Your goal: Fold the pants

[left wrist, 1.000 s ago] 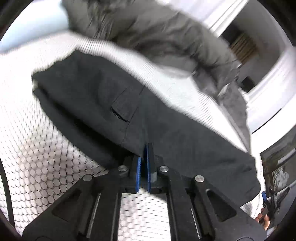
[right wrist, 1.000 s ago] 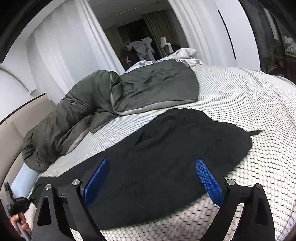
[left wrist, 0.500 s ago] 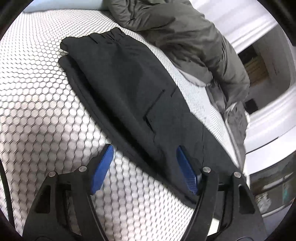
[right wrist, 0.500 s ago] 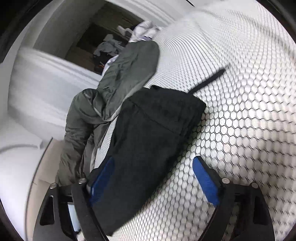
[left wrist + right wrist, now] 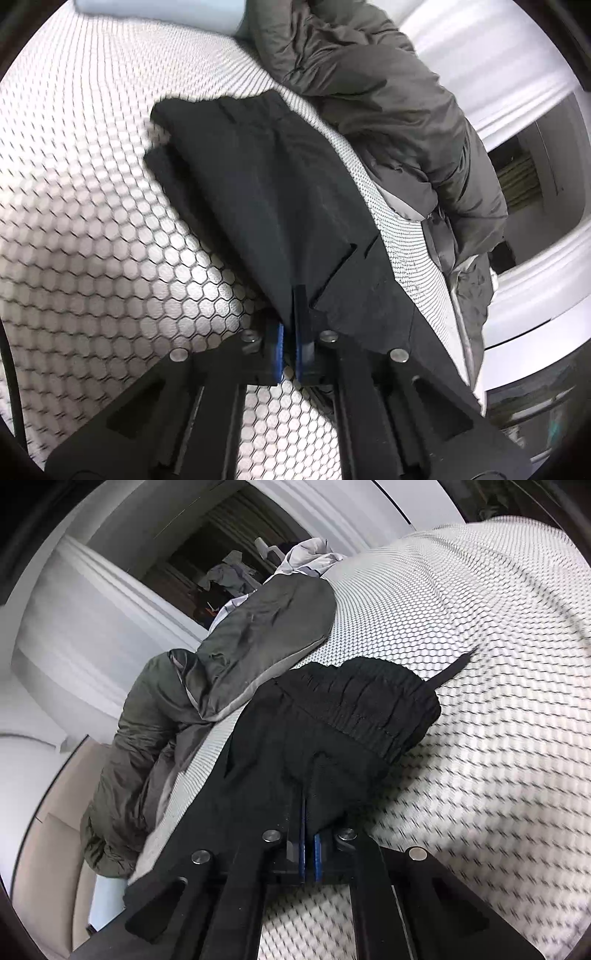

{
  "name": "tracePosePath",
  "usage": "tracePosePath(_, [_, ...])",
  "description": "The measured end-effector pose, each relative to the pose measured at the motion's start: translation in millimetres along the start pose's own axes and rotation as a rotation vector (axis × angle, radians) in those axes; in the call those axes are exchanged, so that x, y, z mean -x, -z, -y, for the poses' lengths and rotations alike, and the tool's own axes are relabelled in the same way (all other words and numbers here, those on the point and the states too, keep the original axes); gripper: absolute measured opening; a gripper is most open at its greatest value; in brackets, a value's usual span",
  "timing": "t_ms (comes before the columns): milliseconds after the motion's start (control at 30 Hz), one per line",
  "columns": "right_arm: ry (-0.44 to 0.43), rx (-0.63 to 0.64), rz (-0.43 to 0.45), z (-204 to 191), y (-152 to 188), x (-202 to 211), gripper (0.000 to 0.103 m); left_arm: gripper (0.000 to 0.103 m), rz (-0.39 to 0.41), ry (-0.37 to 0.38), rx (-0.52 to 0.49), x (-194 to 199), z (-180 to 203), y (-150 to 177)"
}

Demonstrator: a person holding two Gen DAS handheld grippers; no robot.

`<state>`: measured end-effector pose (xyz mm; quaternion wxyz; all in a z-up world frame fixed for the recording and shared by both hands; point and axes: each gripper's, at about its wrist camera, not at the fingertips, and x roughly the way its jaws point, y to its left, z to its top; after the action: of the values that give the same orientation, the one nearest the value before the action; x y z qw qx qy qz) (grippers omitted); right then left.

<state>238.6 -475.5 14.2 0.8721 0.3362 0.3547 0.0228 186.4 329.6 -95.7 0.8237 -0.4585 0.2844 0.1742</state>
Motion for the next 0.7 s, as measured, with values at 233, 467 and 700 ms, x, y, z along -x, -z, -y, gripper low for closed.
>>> tracePosePath(233, [0.001, 0.031, -0.048, 8, 21, 35, 0.002, 0.002, 0.013, -0.045, -0.068, 48, -14, 12])
tracePosePath(467, [-0.009, 0.115, -0.173, 27, 54, 54, 0.016, 0.012, 0.023, -0.102, -0.061, 72, -30, 7])
tracePosePath(700, [-0.079, -0.072, -0.022, 58, 39, 76, 0.063, 0.058, 0.091, -0.054, -0.140, 107, 2, 16])
